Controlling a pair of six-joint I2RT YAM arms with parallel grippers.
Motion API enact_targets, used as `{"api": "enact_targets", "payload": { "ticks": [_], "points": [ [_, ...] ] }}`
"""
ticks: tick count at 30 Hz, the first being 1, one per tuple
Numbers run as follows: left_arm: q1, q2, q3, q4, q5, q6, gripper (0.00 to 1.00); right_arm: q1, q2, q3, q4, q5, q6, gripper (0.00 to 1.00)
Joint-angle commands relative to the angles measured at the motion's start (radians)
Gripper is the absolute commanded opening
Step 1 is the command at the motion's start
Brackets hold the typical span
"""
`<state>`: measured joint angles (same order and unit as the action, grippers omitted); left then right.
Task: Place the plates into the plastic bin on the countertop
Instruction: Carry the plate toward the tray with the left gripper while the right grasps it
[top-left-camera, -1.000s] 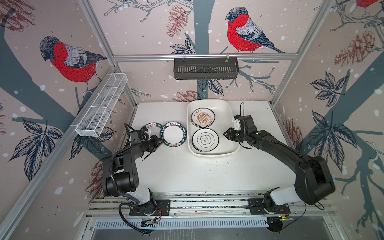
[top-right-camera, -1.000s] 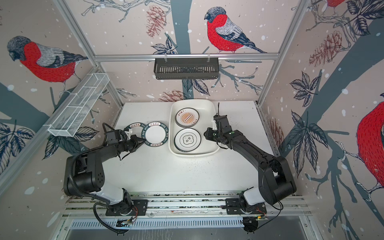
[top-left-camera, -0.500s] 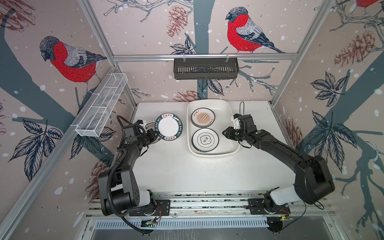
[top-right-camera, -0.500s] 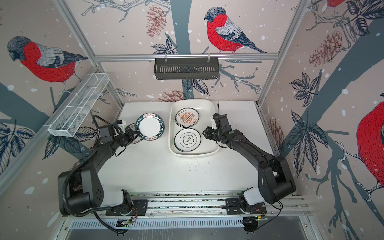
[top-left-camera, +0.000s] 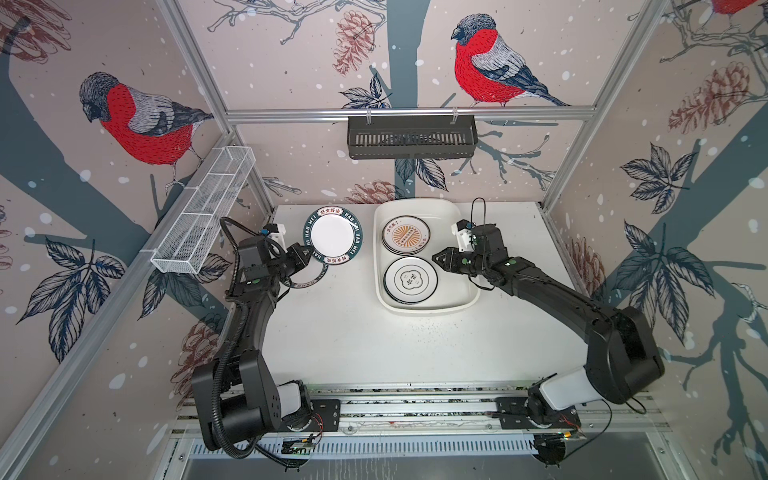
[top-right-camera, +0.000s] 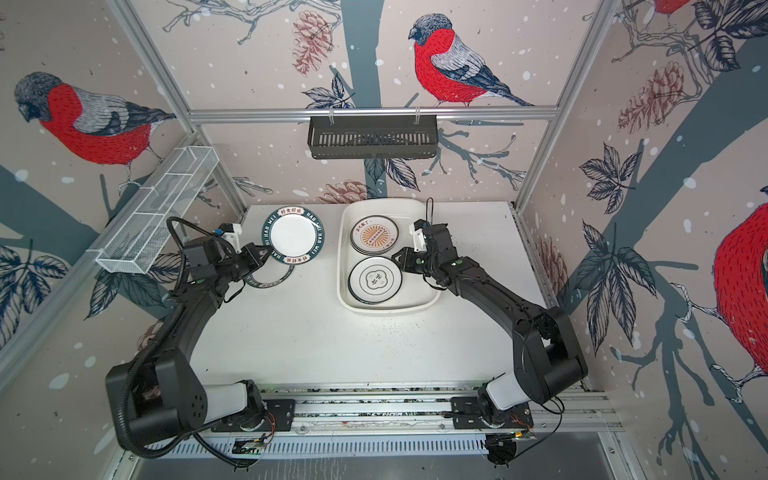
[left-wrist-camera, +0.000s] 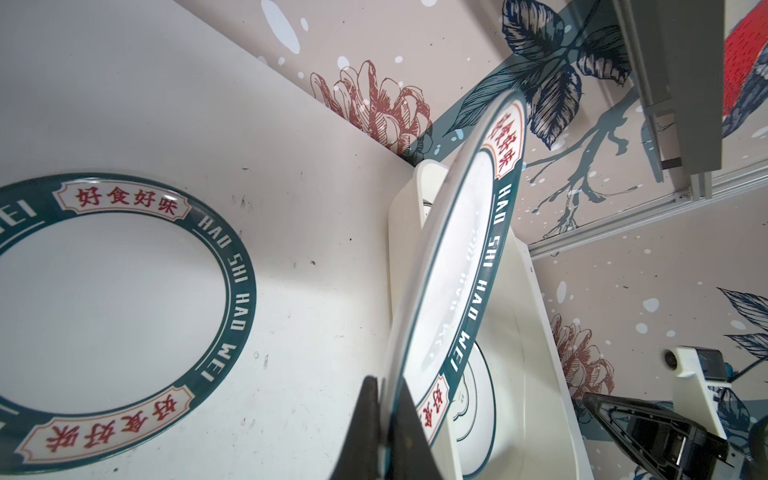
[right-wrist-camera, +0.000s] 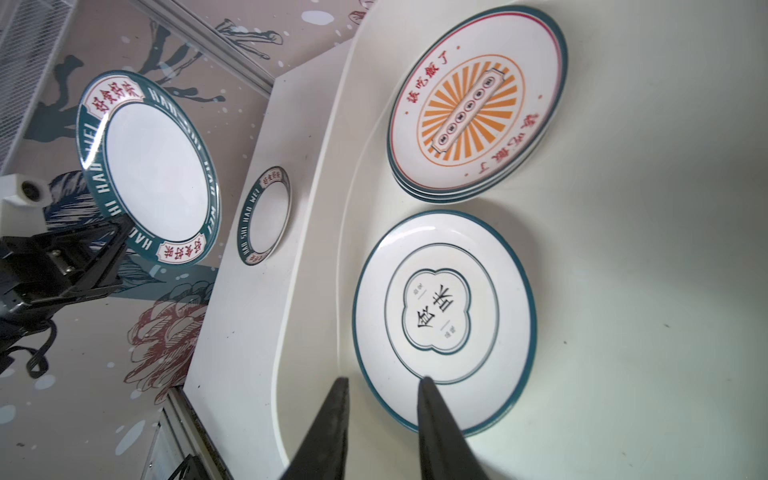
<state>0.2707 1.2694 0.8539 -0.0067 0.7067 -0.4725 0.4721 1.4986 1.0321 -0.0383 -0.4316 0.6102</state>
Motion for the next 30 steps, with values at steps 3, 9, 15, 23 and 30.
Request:
{"api": "enact_targets", "payload": {
  "ticks": [3, 9, 15, 23, 30],
  "points": [
    [-0.02, -0.027, 0.02, 0.039, 0.068, -0.016, 0.0, 0.019, 0.028, 0.015, 0.186, -0.134, 0.042, 0.36],
    [-0.085, -0.049, 0.022, 0.033, 0.091, 0.0, 0.0, 0.048, 0.075, 0.056, 0.282, -0.206, 0.067, 0.37],
    [-0.128, -0.057, 0.034, 0.03, 0.096, -0.002, 0.0, 0.065, 0.124, 0.102, 0.292, -0.203, 0.067, 0.37],
    [-0.181, -0.054, 0.046, 0.022, 0.131, 0.021, 0.0, 0.104, 0.173, 0.147, 0.323, -0.218, 0.066, 0.37],
    [-0.236, -0.05, 0.047, 0.035, 0.133, 0.018, 0.0, 0.114, 0.192, 0.182, 0.301, -0.202, 0.053, 0.37]
  ]
}}
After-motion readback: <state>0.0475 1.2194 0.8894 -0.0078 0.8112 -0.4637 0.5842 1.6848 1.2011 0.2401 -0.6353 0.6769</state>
